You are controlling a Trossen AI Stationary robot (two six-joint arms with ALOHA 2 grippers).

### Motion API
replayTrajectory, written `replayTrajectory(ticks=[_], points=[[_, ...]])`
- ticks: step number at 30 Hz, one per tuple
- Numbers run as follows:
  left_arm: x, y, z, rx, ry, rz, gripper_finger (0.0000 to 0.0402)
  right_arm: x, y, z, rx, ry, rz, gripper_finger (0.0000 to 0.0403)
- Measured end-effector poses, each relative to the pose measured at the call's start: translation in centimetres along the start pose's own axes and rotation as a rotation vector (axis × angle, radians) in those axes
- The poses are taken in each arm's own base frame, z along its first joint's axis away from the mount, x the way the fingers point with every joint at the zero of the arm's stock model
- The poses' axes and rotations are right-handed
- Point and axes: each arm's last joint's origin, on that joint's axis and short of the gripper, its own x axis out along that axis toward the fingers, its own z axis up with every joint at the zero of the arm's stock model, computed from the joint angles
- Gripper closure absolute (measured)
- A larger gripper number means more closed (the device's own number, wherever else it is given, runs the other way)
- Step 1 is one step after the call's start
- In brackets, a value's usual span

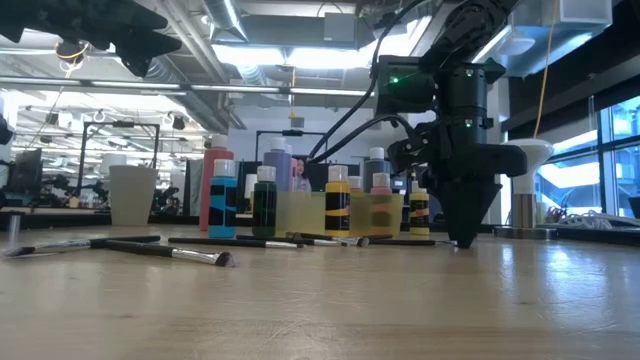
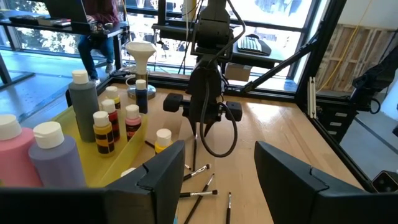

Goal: Pick & Place Paint Supplies
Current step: Put the silver paintbrush into the white cup

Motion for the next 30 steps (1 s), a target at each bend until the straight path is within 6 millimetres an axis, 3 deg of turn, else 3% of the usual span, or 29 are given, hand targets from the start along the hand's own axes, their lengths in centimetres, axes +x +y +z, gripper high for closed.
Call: replayTrajectory(ticks=[18,30], points=[[0.00,0.00,0.00,0.000,0.000,0.000,0.0212,-0.01,-0.01,-0.03,0.004,0.005,0.001,0.0328],[0.00,0.00,0.00,0.000,0.000,0.000,0.0212,-0.03,-0.01,-0.11,0.005,0.013,0.001,0.0397]])
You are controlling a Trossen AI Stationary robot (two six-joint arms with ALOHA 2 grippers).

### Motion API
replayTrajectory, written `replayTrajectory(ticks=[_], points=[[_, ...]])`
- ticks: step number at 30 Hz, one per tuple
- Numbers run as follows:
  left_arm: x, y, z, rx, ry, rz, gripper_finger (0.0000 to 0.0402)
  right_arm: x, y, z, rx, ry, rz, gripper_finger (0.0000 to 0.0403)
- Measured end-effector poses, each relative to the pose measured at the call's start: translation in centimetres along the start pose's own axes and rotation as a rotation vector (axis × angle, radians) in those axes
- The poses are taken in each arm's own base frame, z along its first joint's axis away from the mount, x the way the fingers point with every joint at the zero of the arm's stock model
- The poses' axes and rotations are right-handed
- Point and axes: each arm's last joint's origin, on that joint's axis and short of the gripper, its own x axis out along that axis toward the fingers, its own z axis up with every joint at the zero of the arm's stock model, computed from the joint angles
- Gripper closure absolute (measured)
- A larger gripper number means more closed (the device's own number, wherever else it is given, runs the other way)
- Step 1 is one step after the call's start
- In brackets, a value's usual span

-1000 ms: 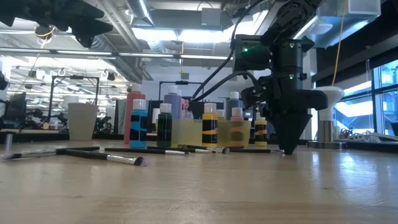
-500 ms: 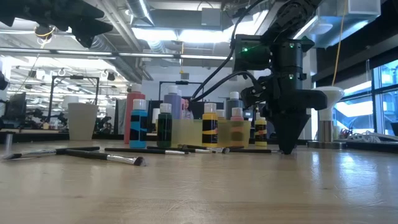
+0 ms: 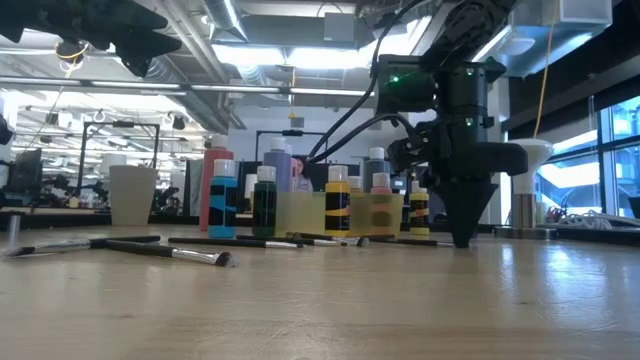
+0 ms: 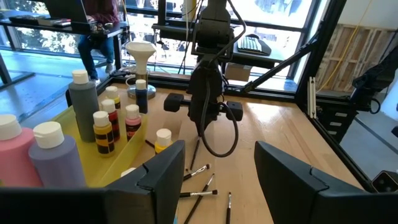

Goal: Pick & Place Paint Supplies
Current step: Put the silver paintbrush into the white cup

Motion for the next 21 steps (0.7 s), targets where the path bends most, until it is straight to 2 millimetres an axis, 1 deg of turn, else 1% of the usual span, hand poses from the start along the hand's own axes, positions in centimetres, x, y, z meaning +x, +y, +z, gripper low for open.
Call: replayTrajectory(ticks=[21], points=[[0.00,0.00,0.00,-0.008,0.000,0.000,0.0212,-0.05,0.03,0.03,0.023,0.000,0.000,0.0402]])
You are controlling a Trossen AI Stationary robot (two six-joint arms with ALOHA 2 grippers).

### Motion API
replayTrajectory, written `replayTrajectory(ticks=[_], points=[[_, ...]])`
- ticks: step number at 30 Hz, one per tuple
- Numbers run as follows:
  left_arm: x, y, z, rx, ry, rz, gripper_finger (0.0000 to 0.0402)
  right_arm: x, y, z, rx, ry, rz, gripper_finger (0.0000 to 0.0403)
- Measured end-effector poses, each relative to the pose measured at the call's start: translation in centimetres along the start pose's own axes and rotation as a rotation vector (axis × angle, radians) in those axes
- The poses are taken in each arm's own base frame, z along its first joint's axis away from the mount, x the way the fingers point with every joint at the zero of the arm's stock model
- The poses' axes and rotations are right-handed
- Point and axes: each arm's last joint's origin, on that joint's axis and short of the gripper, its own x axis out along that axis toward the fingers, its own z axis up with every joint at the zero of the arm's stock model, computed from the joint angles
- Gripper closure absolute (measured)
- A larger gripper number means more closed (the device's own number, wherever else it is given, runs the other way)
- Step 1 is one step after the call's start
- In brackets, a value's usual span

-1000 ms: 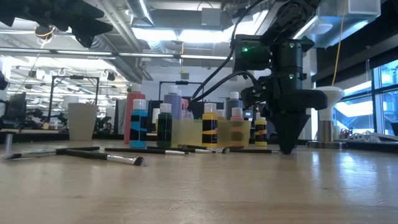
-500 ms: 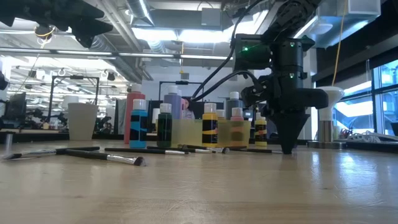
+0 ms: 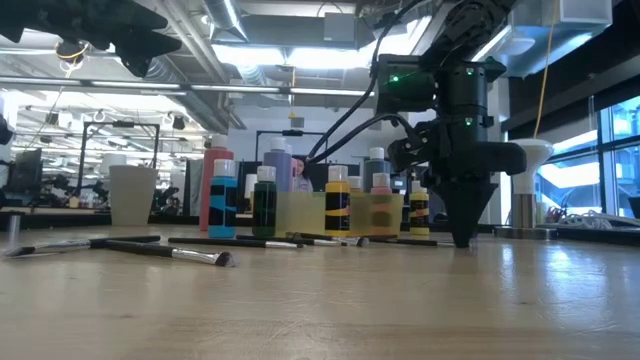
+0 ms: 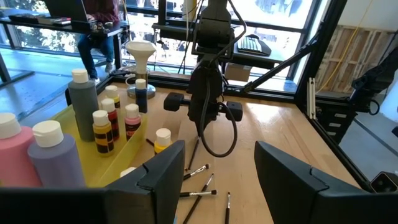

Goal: Pick & Place Paint Supplies
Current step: Put the silver paintbrush into the white cup

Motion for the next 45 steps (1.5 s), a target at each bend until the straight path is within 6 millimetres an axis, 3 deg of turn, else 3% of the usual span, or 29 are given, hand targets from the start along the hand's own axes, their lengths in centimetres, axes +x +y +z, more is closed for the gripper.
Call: replayTrajectory(ticks=[18,24,35,45], points=[[0.0,0.0,0.0,0.000,0.000,0.000,0.0212,-1.0,0.9,0.0,-0.004,0.063,-0.044,0.0403],[1.3,0.4,-0.3,0.007,0.062,0.017,0.0212,-1.2,1.1,0.0,-0.003,0.067,-0.050,0.0403],[3.6,-0.4,-0.7,0.083,0.114,-0.035,0.0208,-4.7,2.4,1.9,-0.044,0.022,-0.088,0.0403],[4.6,-2.0,-0.9,0.187,0.120,-0.048,0.0152,-7.0,4.7,2.6,-0.090,-0.027,-0.112,0.0403]])
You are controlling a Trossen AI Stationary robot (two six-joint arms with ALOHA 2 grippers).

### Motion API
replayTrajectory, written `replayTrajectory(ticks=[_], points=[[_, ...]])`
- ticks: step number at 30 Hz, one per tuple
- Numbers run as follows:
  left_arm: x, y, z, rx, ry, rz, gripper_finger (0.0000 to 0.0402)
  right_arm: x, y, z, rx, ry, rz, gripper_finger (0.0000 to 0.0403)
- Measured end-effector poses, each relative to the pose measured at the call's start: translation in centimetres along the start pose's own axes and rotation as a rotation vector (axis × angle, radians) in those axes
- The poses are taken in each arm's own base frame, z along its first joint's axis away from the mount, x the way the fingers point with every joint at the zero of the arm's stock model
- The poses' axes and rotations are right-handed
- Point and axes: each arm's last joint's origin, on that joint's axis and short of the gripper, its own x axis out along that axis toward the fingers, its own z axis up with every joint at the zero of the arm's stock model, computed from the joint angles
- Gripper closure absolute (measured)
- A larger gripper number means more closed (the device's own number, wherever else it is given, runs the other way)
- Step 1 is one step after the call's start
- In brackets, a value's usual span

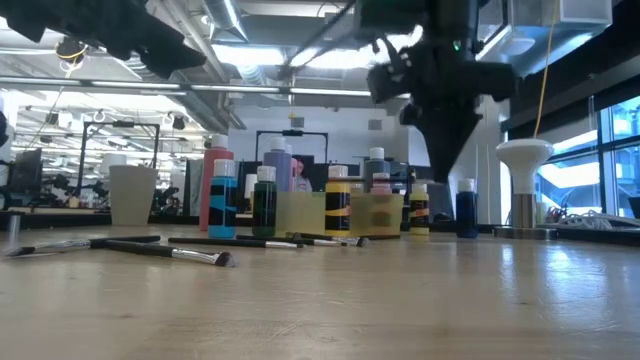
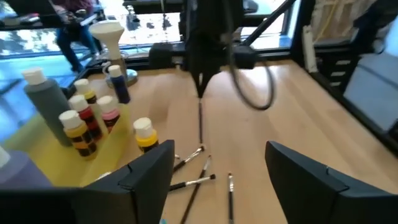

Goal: Pick & Place Paint Supplies
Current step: Put the silver paintbrush into the white cup

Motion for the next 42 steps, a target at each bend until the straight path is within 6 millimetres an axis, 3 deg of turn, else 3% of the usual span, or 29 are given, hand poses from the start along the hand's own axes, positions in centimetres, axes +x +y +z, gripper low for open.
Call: replayTrajectory(ticks=[10,22,28,35,42], points=[[1.9,-1.9,0.6,0.316,-0.035,0.094,0.0137,-3.4,0.6,1.4,-0.024,-0.111,-0.144,0.0403],[4.4,-6.5,0.0,0.984,0.091,0.341,0.0137,-5.3,0.2,2.9,0.025,-0.244,-0.189,0.0403],[6.0,-9.0,-0.3,1.289,0.076,0.375,0.0137,-5.7,0.2,3.8,0.102,-0.350,-0.208,0.0403],[7.4,-9.1,-0.5,1.411,0.229,0.607,0.0137,-6.2,0.3,5.1,0.212,-0.501,-0.161,0.0403],[8.1,-8.3,-0.8,1.471,0.302,0.626,0.0137,-7.9,0.4,6.0,0.300,-0.592,-0.058,0.0403]])
